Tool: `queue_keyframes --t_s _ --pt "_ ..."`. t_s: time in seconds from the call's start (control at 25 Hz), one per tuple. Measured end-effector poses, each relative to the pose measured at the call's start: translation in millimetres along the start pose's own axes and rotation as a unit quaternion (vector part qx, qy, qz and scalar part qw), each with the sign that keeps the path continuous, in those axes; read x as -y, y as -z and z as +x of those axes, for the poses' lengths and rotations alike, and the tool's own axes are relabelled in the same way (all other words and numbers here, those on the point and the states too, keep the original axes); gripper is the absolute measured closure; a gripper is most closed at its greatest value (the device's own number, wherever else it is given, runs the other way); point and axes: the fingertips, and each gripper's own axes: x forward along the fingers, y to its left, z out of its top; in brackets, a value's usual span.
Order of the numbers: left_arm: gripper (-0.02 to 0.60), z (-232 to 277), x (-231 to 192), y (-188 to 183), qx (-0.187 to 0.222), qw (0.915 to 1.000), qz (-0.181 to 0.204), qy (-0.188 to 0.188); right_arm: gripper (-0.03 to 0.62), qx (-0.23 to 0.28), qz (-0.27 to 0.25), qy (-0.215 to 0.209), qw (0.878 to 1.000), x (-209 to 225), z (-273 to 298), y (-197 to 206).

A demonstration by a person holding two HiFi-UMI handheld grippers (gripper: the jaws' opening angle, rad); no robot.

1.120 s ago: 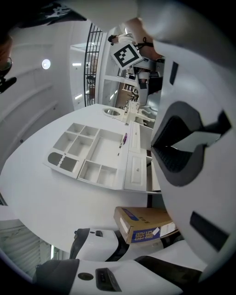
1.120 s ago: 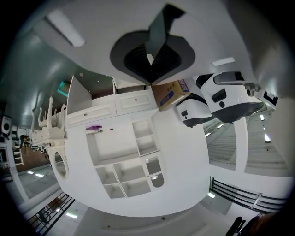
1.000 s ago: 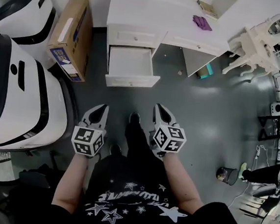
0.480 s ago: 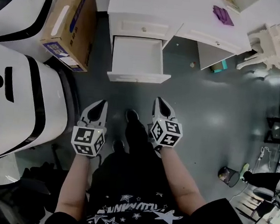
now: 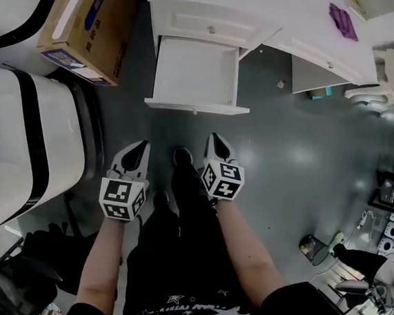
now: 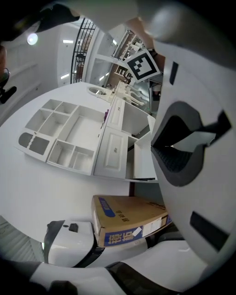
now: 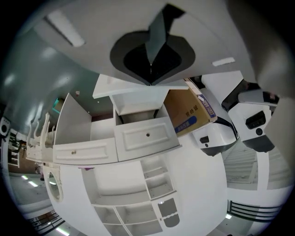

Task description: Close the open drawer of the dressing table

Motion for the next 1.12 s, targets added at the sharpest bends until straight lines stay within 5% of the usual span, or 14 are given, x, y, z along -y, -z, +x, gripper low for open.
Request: queue_keyframes --t_s 0.52,0.72,1.12 --pt "0.572 83 0 45 -0.05 0.9985 -0.018 0.013 0.545 -0.112 -0.015 -0.051 0.992 14 101 57" --pt "0.572 105 -3 60 -0.07 0.9967 -0.036 0.019 0.489 -0.139 0.017 -0.043 0.989 22 135 78" --pt "0.572 137 -26 77 -0.093 0.9942 -0.052 -0.004 0.468 -0.182 -0.005 -0.033 0.983 23 191 104"
